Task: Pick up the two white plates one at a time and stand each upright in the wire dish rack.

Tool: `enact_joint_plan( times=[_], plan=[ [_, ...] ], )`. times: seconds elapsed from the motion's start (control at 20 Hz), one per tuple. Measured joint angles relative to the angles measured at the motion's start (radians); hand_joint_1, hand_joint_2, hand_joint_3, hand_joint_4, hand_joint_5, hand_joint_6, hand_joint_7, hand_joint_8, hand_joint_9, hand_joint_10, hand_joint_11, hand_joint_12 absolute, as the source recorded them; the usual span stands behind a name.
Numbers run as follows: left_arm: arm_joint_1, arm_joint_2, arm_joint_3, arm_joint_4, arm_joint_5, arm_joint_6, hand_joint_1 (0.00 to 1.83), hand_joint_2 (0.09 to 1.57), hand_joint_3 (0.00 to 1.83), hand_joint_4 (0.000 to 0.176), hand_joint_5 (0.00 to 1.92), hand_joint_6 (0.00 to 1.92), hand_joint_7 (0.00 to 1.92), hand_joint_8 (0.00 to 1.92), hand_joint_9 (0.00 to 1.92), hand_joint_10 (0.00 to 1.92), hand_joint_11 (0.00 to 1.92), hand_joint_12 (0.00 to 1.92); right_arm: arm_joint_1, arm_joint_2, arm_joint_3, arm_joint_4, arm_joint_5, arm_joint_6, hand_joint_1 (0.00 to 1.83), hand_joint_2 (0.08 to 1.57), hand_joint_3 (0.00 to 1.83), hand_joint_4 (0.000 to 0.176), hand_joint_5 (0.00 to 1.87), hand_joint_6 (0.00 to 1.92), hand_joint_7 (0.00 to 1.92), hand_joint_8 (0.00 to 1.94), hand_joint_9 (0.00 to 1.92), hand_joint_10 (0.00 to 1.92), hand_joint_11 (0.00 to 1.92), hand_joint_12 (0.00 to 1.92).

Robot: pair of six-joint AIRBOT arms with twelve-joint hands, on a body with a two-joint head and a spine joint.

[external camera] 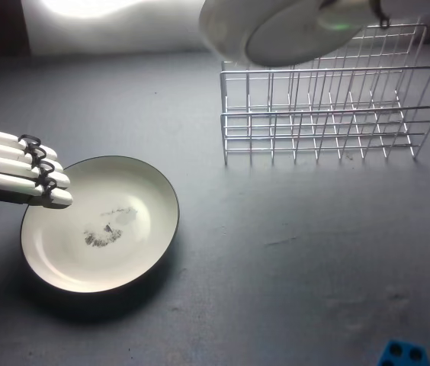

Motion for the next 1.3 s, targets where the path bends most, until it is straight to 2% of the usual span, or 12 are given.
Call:
enact_joint_plan(
  times=[0.2, 0.4, 0.5, 0.6, 0.8, 0.85, 1.05, 1.3],
  plan=[
    [0.01, -0.01, -0.01, 0.029, 0.043, 0.003, 0.0, 1.09, 0.0, 0.0, 0.05, 0.01, 0.03, 0.01, 0.0, 0.0, 0.0, 0.0, 0.009, 0.0, 0.047, -0.018, -0.06, 0.071, 1.21, 1.14, 0.0, 0.018, 0.9, 1.14, 1.0, 0.94, 1.23, 0.04, 0.78, 1.17],
    [0.013, -0.012, -0.022, 0.037, 0.061, 0.003, 0.0, 1.08, 0.0, 0.0, 0.04, 0.0, 0.02, 0.0, 0.0, 0.0, 0.0, 0.0, 0.04, 0.0, 0.117, -0.341, -0.035, 0.385, 1.2, 1.14, 0.0, 0.016, 0.88, 1.16, 0.99, 0.96, 1.23, 0.03, 0.79, 1.16],
    [0.013, -0.013, -0.023, 0.038, 0.062, 0.003, 0.0, 1.09, 0.0, 0.0, 0.05, 0.0, 0.03, 0.0, 0.01, 0.0, 0.0, 0.0, 0.04, -0.006, 0.14, -0.523, 0.001, 0.536, 1.22, 1.12, 0.0, 0.017, 0.93, 1.08, 1.05, 0.88, 1.26, 0.04, 0.82, 1.14],
    [0.013, -0.021, -0.013, 0.035, 0.06, 0.003, 0.0, 1.08, 0.0, 0.0, 0.05, 0.01, 0.02, 0.0, 0.0, 0.0, 0.0, 0.0, 0.042, -0.016, 0.158, -0.62, 0.024, 0.624, 1.21, 1.13, 0.0, 0.017, 0.91, 1.11, 1.02, 0.92, 1.25, 0.03, 0.82, 1.13],
    [0.012, -0.028, 0.008, 0.036, 0.062, 0.006, 0.0, 1.08, 0.0, 0.0, 0.04, 0.0, 0.02, 0.0, 0.0, 0.0, 0.0, 0.0, 0.077, -0.025, 0.192, -0.621, 0.025, 0.68, 1.21, 1.14, 0.0, 0.021, 0.9, 1.13, 0.99, 0.96, 1.24, 0.03, 0.79, 1.16],
    [0.007, -0.028, 0.008, 0.04, 0.065, 0.006, 0.0, 1.07, 0.0, 0.0, 0.02, 0.0, 0.0, 0.0, 0.0, 0.0, 0.0, 0.0, 0.083, -0.024, 0.192, -0.619, 0.003, 0.681, 1.21, 1.13, 0.0, 0.02, 0.92, 1.1, 1.02, 0.92, 1.25, 0.03, 0.81, 1.14],
    [-0.002, -0.028, 0.008, 0.031, 0.061, 0.002, 0.0, 1.08, 0.0, 0.0, 0.05, 0.01, 0.02, 0.01, 0.0, 0.0, 0.0, 0.0, 0.091, -0.024, 0.196, -0.619, -0.068, 0.701, 1.21, 1.13, 0.0, 0.016, 0.91, 1.12, 1.02, 0.92, 1.25, 0.03, 0.8, 1.16],
    [-0.015, -0.028, 0.008, 0.045, 0.062, -0.003, 0.0, 1.08, 0.0, 0.0, 0.05, 0.01, 0.03, 0.0, 0.0, 0.0, 0.0, 0.0, 0.103, -0.025, 0.203, -0.595, -0.171, 0.718, 1.21, 1.13, 0.0, 0.019, 0.91, 1.12, 1.01, 0.93, 1.25, 0.02, 0.8, 1.15]
  ],
)
